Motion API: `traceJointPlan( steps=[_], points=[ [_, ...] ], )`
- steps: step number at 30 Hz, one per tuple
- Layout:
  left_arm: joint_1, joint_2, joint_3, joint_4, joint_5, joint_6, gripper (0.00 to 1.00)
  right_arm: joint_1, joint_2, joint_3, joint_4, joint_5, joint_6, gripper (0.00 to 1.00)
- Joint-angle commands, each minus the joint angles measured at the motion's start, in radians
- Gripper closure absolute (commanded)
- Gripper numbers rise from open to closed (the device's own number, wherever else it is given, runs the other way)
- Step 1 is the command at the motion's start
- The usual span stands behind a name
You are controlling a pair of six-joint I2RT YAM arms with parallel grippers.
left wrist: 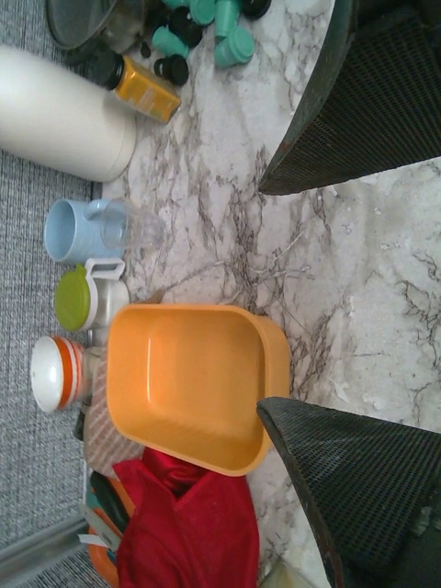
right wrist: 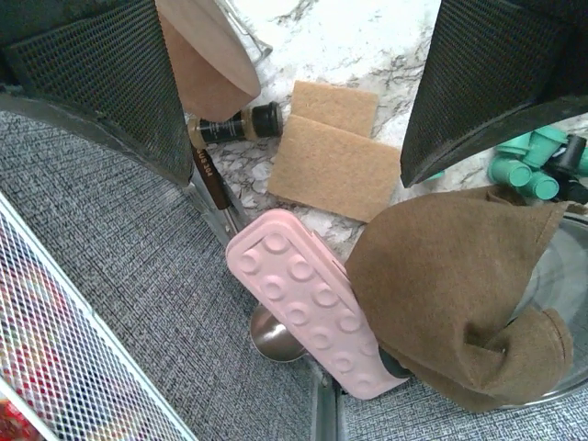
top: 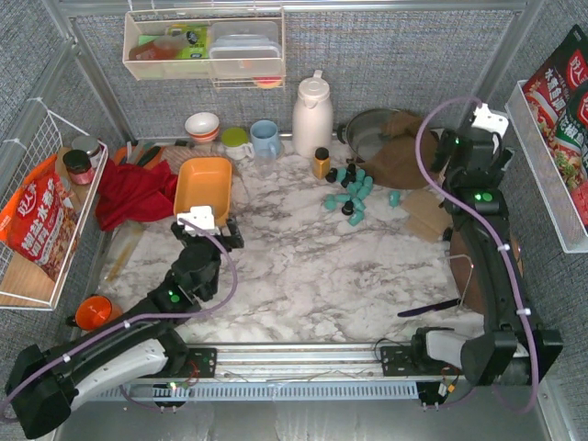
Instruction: Mix the coffee capsules in the storage basket
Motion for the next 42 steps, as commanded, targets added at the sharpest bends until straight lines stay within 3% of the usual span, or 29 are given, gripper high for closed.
traceJointPlan(
  steps=[1,7,12,17,23,29,37,42],
  points=[
    [0.053,0.025,0.045,-0.105,0.032,-0.085,0.01,0.003,-0.082,-0.050,0.020,-0.028,0.085,0.01],
    [0.152,0.138,0.114,-0.148,0.032,-0.157,0.01,0.042,-0.235,-0.180,0.019,-0.160,0.183,0.01],
    [0.252,0.293,0.227,-0.243,0.118,-0.249,0.01,0.168,-0.317,-0.295,0.042,-0.220,0.165,0.01],
    [0.311,0.434,0.358,-0.325,0.199,-0.274,0.01,0.304,-0.350,-0.439,0.078,-0.275,0.151,0.01],
    [0.387,0.516,0.400,-0.286,0.215,-0.306,0.01,0.450,-0.336,-0.569,0.147,-0.289,0.097,0.01],
    [0.484,0.629,0.480,-0.325,0.338,-0.343,0.09,0.521,-0.271,-0.620,0.186,-0.293,0.069,0.01],
    [0.552,0.818,0.629,-0.404,0.502,-0.270,0.33,0.573,-0.247,-0.643,0.215,-0.322,0.090,0.01],
    [0.581,0.923,0.751,-0.480,0.560,-0.236,0.39,0.588,-0.252,-0.648,0.221,-0.338,0.097,0.01]
  ],
)
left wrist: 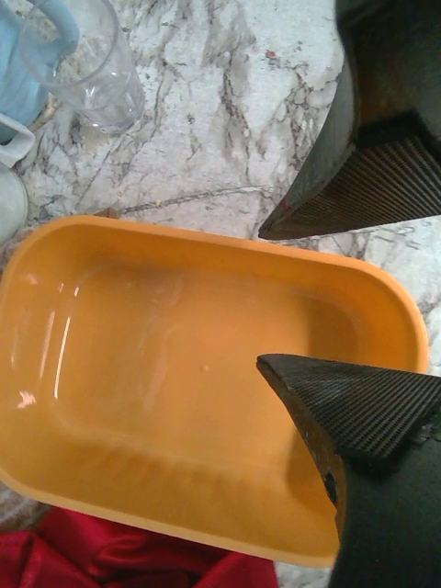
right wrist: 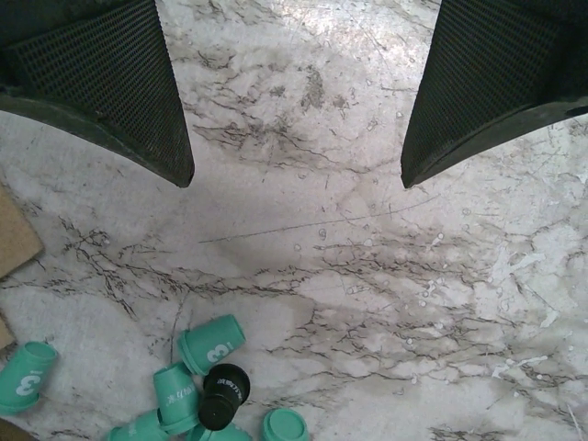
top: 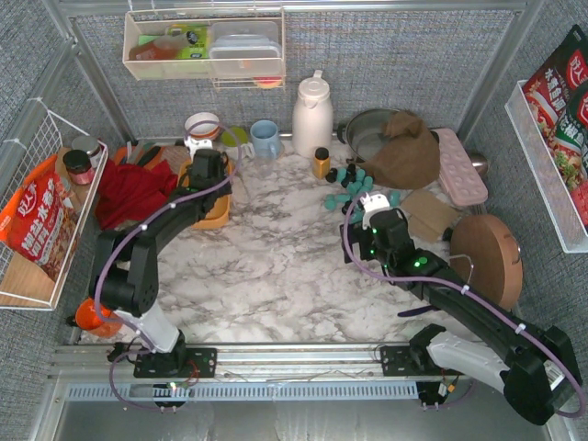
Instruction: Mix the coffee capsules in the storage basket
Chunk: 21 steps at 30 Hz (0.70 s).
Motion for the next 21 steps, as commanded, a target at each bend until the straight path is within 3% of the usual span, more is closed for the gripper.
traceJointPlan(
  steps=[1,7,15,21],
  points=[
    [0.011,0.076,0.094,-0.084,0.073,0.053,0.40,0.012,-0.006,0.001,0.036,-0.020,0.013,0.01],
    [0.014,0.188,0.229,-0.195,0.140,0.078,0.44,0.015,-0.015,-0.002,0.036,-0.029,0.018,0.01],
    [0.013,0.233,0.225,-0.183,0.180,0.094,0.50,0.016,-0.006,0.002,0.033,-0.055,0.021,0.01],
    [0.013,0.274,0.254,-0.217,0.185,0.117,0.63,0.018,0.011,0.008,0.027,-0.067,0.022,0.01]
  ],
)
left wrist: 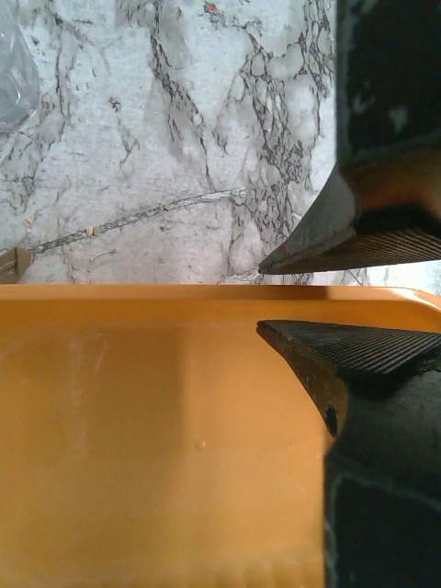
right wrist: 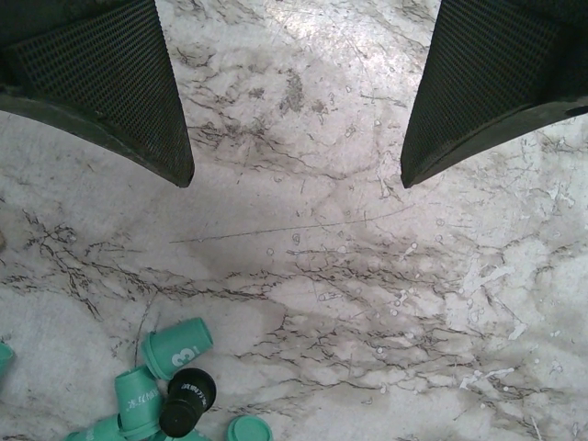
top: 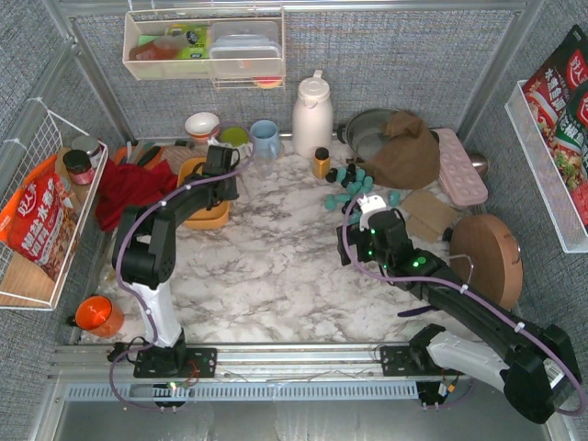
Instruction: Mix the coffee capsules in the storage basket
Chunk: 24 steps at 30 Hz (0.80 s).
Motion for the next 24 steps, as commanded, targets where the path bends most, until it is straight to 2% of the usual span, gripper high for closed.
traceJointPlan(
  steps=[1,11,15,19,24],
  points=[
    [0.003,0.013,0.016,-0.026,0.000,0.020,0.63,0.002,0.010,0.010,0.020,-0.017,0.007,0.01],
    [-0.002,0.020,0.022,-0.064,-0.037,0.007,0.75,0.004,0.011,0.013,0.015,-0.015,0.007,0.01],
    [-0.018,-0.001,0.018,-0.083,-0.085,-0.001,0.86,0.004,0.011,0.014,0.010,-0.015,0.007,0.01],
    [-0.071,-0.038,0.022,-0.120,-0.213,-0.013,0.98,0.004,0.011,0.017,0.003,-0.015,0.006,0.01],
    [-0.177,-0.062,0.089,-0.284,-0.390,-0.104,1.00,0.004,0.014,0.020,0.000,-0.014,0.006,0.01]
  ],
)
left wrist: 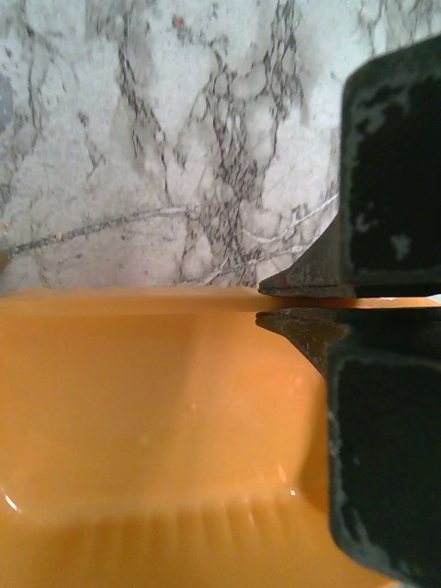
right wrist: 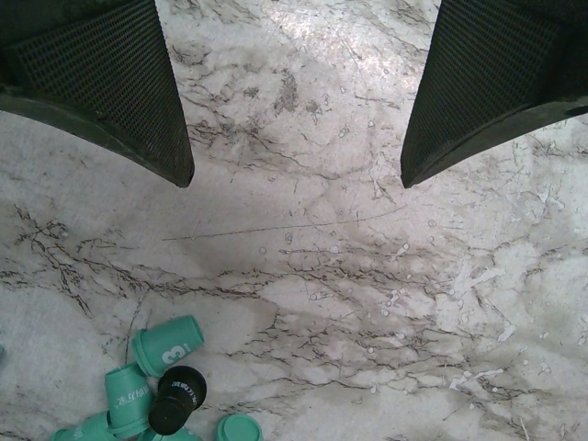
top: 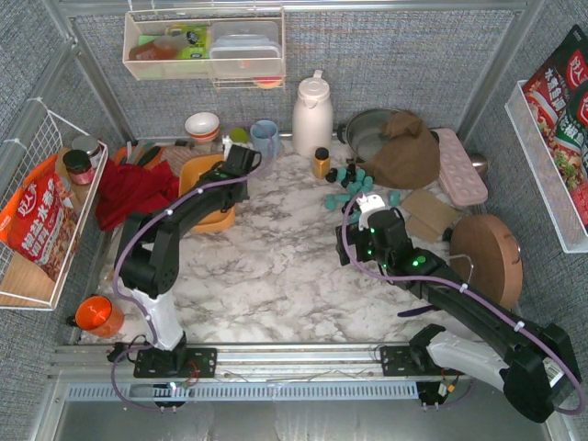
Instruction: Mix the coffee capsules in the storage basket
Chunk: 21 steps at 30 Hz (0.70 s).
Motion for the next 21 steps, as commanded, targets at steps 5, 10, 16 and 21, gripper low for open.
traceJointPlan(
  steps=[5,10,16,21],
  points=[
    [-0.177,-0.042,0.104,-0.294,-0.251,-0.208,1.00,0.003,-0.007,0.010,-0.001,0.009,0.004,0.01],
    [-0.304,-0.091,0.075,-0.343,-0.206,-0.348,1.00,0.003,-0.015,0.004,0.000,0.027,0.004,0.01],
    [-0.450,-0.099,0.062,-0.410,-0.191,-0.521,1.00,0.003,-0.028,0.001,-0.008,0.089,0.006,0.01],
    [-0.536,-0.100,0.041,-0.446,-0.194,-0.655,1.00,0.003,-0.043,-0.008,-0.011,0.160,0.011,0.01]
  ],
)
